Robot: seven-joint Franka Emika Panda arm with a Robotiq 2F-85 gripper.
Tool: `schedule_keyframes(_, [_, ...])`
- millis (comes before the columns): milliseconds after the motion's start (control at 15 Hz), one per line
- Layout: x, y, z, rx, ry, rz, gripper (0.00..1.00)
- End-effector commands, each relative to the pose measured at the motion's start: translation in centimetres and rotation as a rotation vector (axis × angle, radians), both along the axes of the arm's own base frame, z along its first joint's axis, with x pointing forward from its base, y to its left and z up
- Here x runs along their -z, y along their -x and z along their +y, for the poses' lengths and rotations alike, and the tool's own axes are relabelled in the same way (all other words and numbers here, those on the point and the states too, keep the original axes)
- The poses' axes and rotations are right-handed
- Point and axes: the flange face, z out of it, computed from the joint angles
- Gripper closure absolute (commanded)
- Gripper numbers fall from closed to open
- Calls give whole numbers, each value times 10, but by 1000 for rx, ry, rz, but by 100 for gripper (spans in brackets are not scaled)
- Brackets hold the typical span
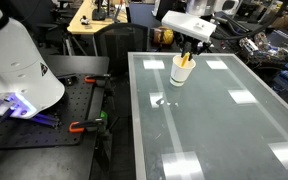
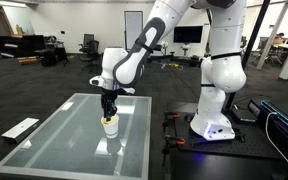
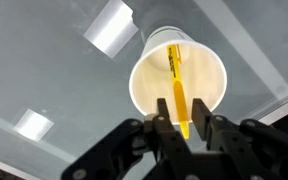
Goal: Remove the pen from the mug cup and place it on the table
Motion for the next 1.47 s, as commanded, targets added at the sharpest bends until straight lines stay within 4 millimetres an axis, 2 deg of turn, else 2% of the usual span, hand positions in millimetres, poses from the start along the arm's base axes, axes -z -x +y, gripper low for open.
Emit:
schedule_keyframes(0, [7,-9,-1,-12,-14,-15,64])
schedule_keyframes(733, [27,-19,5,-43,-35,-3,65])
schedule_keyframes(800, [29,-20,6,-52,-37,-4,69])
schedule_keyframes(867, [30,-22,6,-53,-40,-4,89])
schedule_keyframes(933, [32,-22,6,-59,-42,-5,92])
schedule_keyframes(1000, [33,-23,6,-60,-44,-6,99])
schedule_keyframes(1400, [27,-15,5,-45,-34,-21,97])
